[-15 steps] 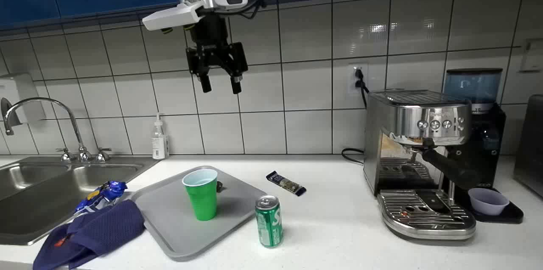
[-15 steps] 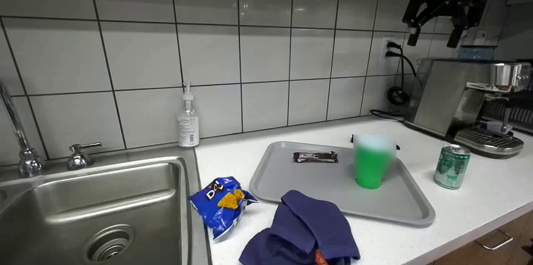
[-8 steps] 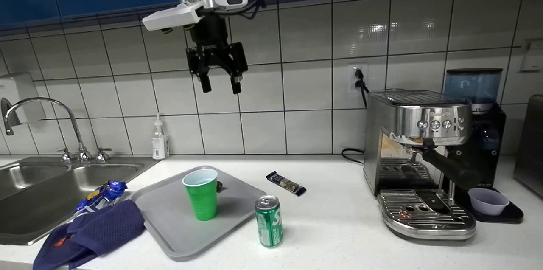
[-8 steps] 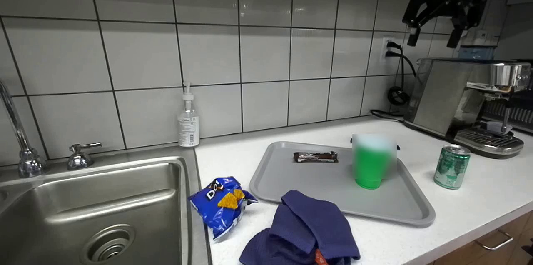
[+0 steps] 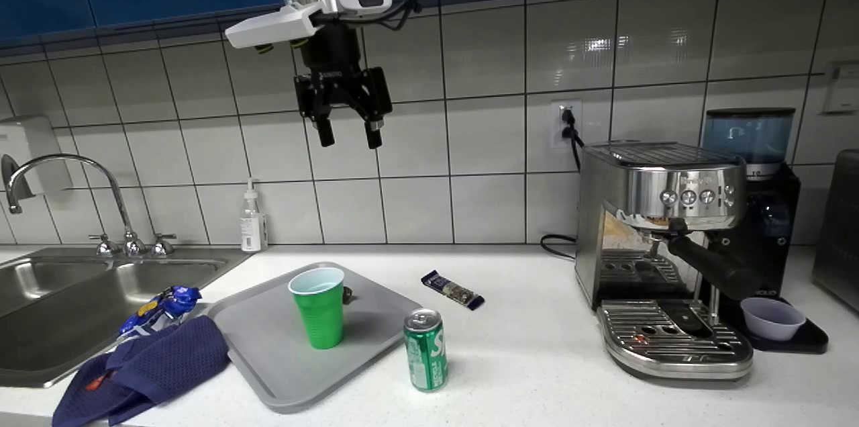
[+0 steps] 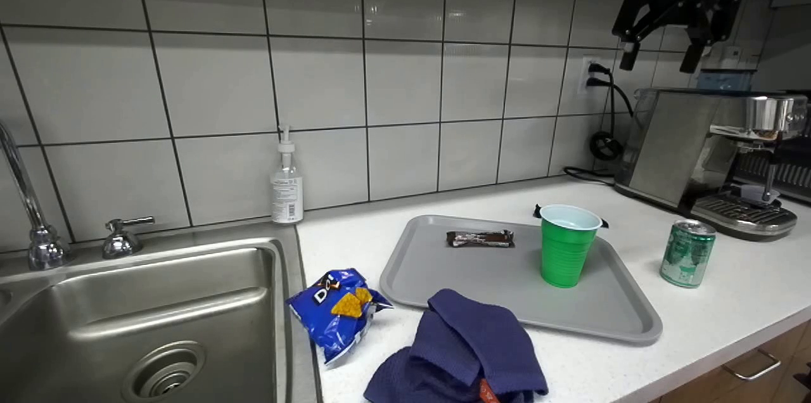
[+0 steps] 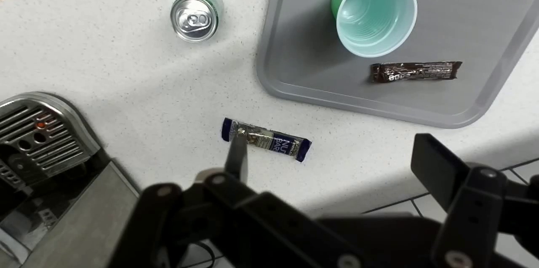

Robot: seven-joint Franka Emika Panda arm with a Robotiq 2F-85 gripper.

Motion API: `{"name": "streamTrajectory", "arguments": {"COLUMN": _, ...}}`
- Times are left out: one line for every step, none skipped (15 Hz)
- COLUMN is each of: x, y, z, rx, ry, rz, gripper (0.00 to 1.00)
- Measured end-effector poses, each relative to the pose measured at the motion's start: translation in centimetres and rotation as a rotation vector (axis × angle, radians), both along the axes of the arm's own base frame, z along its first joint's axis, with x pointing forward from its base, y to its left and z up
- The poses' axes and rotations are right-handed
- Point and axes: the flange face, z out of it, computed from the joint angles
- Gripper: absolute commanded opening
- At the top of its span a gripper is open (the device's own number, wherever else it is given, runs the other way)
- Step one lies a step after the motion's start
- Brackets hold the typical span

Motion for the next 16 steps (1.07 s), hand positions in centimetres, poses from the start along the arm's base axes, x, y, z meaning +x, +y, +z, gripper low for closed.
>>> {"name": "streamTrajectory", "arguments": {"x": 0.0, "y": 0.0, "z": 0.0, "rx": 0.000, "ry": 0.000, "rz": 0.000, "gripper": 1.00}}
{"name": "streamTrajectory", "arguments": {"x": 0.0, "y": 0.0, "z": -0.1, "rx": -0.001, "ry": -0.003, "rz": 0.001, "gripper": 1.00}}
{"name": "streamTrajectory", "arguments": {"x": 0.0, "y": 0.1, "z": -0.2, "rx": -0.003, "ry": -0.008, "rz": 0.002, "gripper": 1.00}}
{"name": "streamTrajectory", "arguments": {"x": 0.0, "y": 0.2, "z": -0.4, "rx": -0.005, "ry": -0.014, "rz": 0.005, "gripper": 1.00}}
{"name": "streamTrajectory", "arguments": {"x": 0.0, "y": 0.4, "z": -0.7, "rx": -0.007, "ry": -0.019, "rz": 0.008, "gripper": 1.00}}
{"name": "streamTrajectory", "arguments": {"x": 0.0, "y": 0.6, "z": -1.1, "rx": -0.009, "ry": -0.023, "rz": 0.008, "gripper": 1.00}}
{"name": "streamTrajectory", "arguments": {"x": -0.1, "y": 0.8, "z": -1.4, "rx": -0.013, "ry": -0.033, "rz": 0.006, "gripper": 1.00}}
{"name": "streamTrajectory", "arguments": {"x": -0.3, "y": 1.1, "z": -1.8, "rx": -0.018, "ry": -0.042, "rz": 0.008, "gripper": 1.00}}
{"name": "streamTrajectory", "arguments": {"x": -0.5, "y": 1.4, "z": -2.2, "rx": -0.022, "ry": -0.047, "rz": 0.013, "gripper": 1.00}}
{"name": "streamTrajectory", "arguments": {"x": -0.9, "y": 1.8, "z": -2.7, "rx": -0.023, "ry": -0.045, "rz": 0.019, "gripper": 1.00}}
{"name": "streamTrajectory", "arguments": {"x": -1.3, "y": 2.1, "z": -3.3, "rx": -0.024, "ry": -0.038, "rz": 0.025, "gripper": 1.00}}
{"name": "streamTrajectory", "arguments": {"x": -1.7, "y": 2.4, "z": -3.9, "rx": -0.023, "ry": -0.027, "rz": 0.031, "gripper": 1.00}}
{"name": "streamTrajectory", "arguments": {"x": -2.1, "y": 2.7, "z": -4.5, "rx": -0.022, "ry": -0.015, "rz": 0.035, "gripper": 1.00}}
{"name": "streamTrajectory", "arguments": {"x": -2.4, "y": 3.0, "z": -5.1, "rx": -0.020, "ry": -0.002, "rz": 0.040, "gripper": 1.00}}
{"name": "streamTrajectory", "arguments": {"x": -2.6, "y": 3.2, "z": -5.7, "rx": -0.019, "ry": 0.009, "rz": 0.044, "gripper": 1.00}}
{"name": "streamTrajectory", "arguments": {"x": -2.8, "y": 3.4, "z": -6.2, "rx": -0.018, "ry": 0.018, "rz": 0.046, "gripper": 1.00}}
